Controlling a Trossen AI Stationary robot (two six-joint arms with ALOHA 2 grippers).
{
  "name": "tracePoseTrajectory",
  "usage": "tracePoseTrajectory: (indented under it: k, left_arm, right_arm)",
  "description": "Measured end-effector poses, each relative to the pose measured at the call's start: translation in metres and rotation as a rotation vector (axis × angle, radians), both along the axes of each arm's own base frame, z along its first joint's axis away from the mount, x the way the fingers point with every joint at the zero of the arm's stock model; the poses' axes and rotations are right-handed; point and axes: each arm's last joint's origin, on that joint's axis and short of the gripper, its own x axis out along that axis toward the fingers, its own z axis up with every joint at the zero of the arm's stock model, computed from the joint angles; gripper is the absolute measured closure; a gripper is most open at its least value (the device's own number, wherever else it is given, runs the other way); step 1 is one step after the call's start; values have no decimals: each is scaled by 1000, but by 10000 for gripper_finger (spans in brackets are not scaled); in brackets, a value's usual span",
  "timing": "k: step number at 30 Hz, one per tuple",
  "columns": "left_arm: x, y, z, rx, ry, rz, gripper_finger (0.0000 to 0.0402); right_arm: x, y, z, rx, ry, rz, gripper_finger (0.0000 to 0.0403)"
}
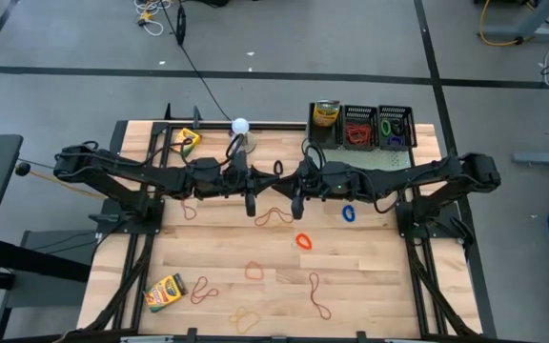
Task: Pick & Place Office Desk Supplies
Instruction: Put the middle yellow rubber band into the middle basket on the shelf
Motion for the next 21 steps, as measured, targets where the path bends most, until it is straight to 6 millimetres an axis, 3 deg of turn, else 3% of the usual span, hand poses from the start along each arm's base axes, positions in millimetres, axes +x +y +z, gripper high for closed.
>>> tracePoseTrajectory:
  k: [6,9,16,21]
  left_arm:
    - [-18,0,3,14,48,9,396]
    - [-31,0,-19,-19,77,2,396]
    - [-62,4,-72,-150,-39,59,396]
    - [-71,7,-87,-132,-24,140,393]
  right_arm:
    - [-8,2,-24,72,252,27,388]
    - [-8,5,-48,72,415,36,397]
    - [14,13,-101,90,541,105,334]
    - [29,20,-127,49,607,165,293]
